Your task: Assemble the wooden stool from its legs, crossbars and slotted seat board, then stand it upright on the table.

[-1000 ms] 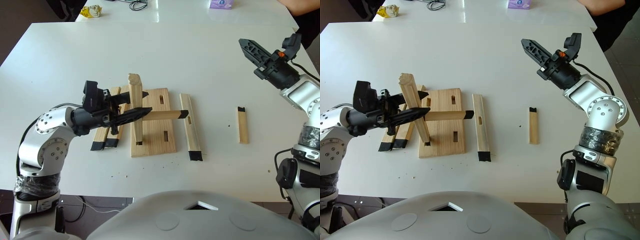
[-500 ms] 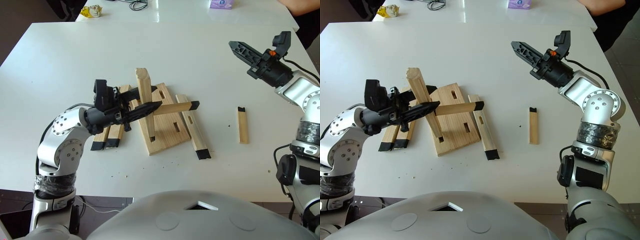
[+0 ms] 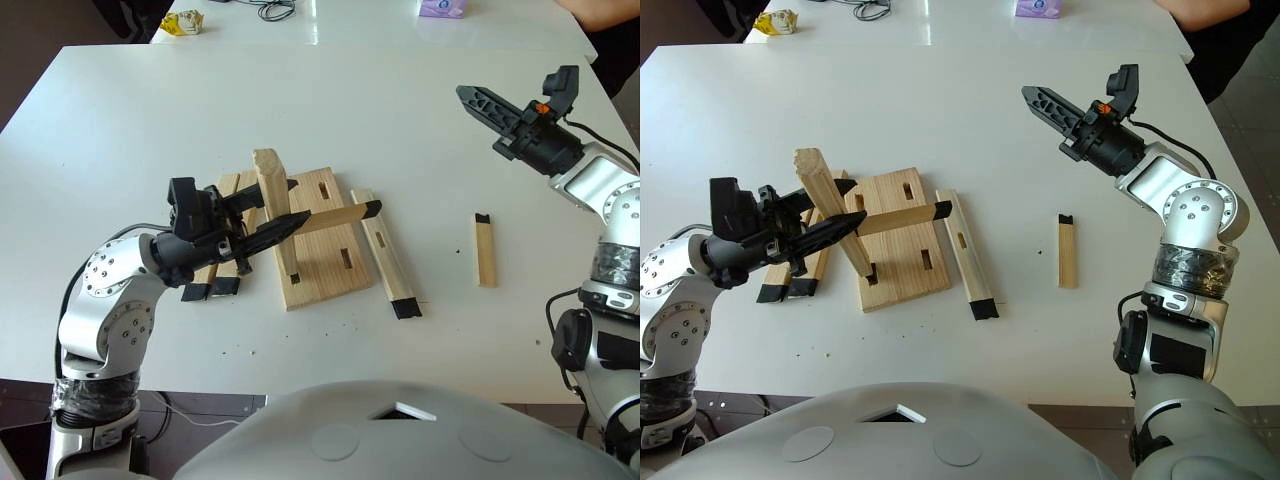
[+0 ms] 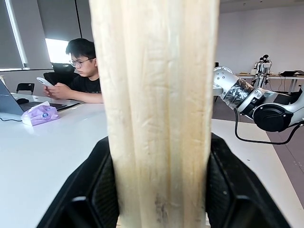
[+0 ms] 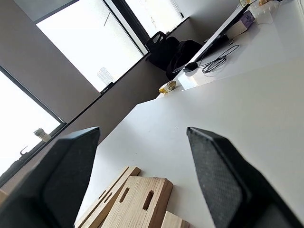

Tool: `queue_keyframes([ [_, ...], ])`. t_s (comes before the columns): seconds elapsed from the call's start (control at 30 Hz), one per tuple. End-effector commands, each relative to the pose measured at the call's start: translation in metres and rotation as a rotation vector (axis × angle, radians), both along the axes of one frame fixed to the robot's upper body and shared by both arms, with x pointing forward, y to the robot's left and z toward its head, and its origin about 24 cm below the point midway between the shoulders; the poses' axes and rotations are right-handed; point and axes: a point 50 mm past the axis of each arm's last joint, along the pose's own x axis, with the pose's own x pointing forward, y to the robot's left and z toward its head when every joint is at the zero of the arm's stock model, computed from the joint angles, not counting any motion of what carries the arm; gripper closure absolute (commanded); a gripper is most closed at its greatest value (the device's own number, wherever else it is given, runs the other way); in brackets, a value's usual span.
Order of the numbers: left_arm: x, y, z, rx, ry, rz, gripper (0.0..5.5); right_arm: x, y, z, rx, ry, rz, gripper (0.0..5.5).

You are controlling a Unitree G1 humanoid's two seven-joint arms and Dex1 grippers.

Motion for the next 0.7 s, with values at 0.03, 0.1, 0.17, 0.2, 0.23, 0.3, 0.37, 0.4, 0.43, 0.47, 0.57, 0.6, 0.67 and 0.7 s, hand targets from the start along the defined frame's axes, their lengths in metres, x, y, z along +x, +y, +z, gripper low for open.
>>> queue_keyframes([
  [0.03,-0.002,-0.001,-0.007,0.010,0.013,0.014,3.45,0.007,0.000,0.009,-0.016,-0.016,0.015,2.14],
  [0.1,-0.001,0.000,-0.011,0.004,0.021,0.028,3.45,0.009,0.000,0.010,-0.022,-0.016,0.021,2.14],
  [0.17,-0.001,-0.002,-0.012,-0.001,0.019,0.036,3.45,0.011,0.001,0.011,-0.026,-0.016,0.032,2.14],
  [0.2,-0.001,-0.003,-0.012,-0.004,0.014,0.033,3.45,0.012,0.002,0.011,-0.028,-0.017,0.036,2.14],
  [0.23,-0.002,-0.004,-0.011,-0.008,0.009,0.029,3.45,0.013,0.002,0.012,-0.030,-0.019,0.040,2.14],
  [0.3,-0.002,-0.006,-0.010,-0.012,0.001,0.019,3.45,0.015,0.002,0.013,-0.033,-0.020,0.045,2.14],
  [0.37,-0.002,-0.007,-0.009,-0.011,-0.004,0.010,3.45,0.016,0.002,0.014,-0.035,-0.022,0.049,2.14],
  [0.4,-0.002,-0.007,-0.008,-0.011,-0.006,0.004,3.45,0.017,0.003,0.014,-0.037,-0.022,0.051,2.14],
  [0.43,-0.002,-0.007,-0.007,-0.011,-0.007,0.000,3.45,0.017,0.003,0.014,-0.040,-0.023,0.053,2.14],
  [0.47,-0.002,-0.007,-0.007,-0.011,-0.009,-0.002,3.45,0.018,0.003,0.014,-0.041,-0.023,0.055,2.14],
  [0.57,0.001,-0.003,-0.003,-0.011,-0.019,-0.001,3.45,0.019,0.002,0.016,-0.044,-0.028,0.058,2.14],
  [0.6,0.002,-0.001,0.000,-0.014,-0.026,0.000,3.45,0.019,0.002,0.017,-0.044,-0.030,0.058,2.14],
  [0.67,0.006,0.003,0.007,-0.022,-0.041,0.002,3.45,0.019,0.002,0.016,-0.043,-0.032,0.057,2.14],
  [0.7,0.007,0.005,0.009,-0.026,-0.044,0.001,3.45,0.019,0.002,0.016,-0.043,-0.032,0.056,2.14],
])
